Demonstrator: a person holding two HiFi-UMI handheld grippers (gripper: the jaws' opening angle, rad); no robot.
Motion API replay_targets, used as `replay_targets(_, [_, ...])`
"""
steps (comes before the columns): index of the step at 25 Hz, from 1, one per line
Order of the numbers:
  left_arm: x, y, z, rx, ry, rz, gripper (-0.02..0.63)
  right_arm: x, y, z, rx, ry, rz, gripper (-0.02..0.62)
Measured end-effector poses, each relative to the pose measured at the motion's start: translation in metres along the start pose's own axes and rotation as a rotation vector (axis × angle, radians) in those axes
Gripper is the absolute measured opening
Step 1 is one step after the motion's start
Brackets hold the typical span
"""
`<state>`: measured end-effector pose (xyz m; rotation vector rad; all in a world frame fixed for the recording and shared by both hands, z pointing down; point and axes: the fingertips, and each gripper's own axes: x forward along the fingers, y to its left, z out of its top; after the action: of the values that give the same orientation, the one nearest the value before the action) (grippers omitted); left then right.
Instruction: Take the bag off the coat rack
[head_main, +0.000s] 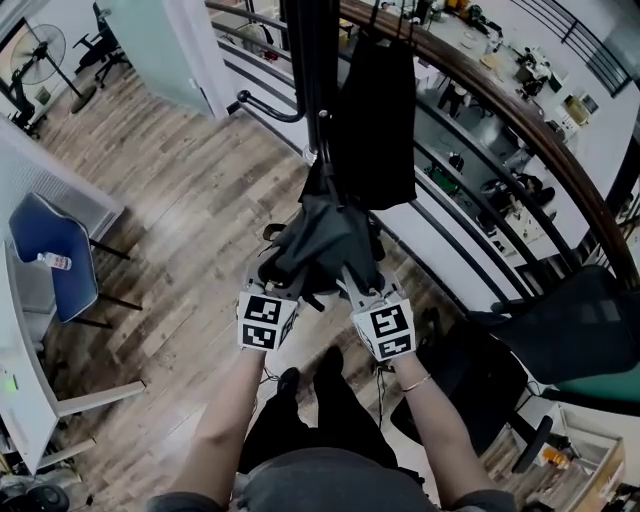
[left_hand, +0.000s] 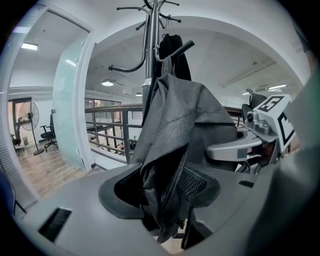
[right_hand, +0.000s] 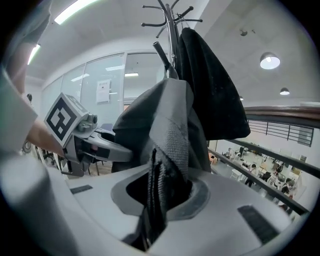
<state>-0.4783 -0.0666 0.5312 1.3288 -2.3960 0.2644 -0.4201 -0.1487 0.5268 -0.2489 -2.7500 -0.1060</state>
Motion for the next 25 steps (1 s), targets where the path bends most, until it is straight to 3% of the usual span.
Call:
replay_targets(9, [-0.017,-0.016,0.010,0.017,-0.006,-0.044,0.107,-0.013,0.013,0.017,-0.087,0.018,-0.040,0.023])
replay_targets(25, [-0.077,-0.042,0.050,-0.013,-0.124,-0.129,0.060,-0.064,0.039,0.061,-0.144,-0.063,-0.151,0.012])
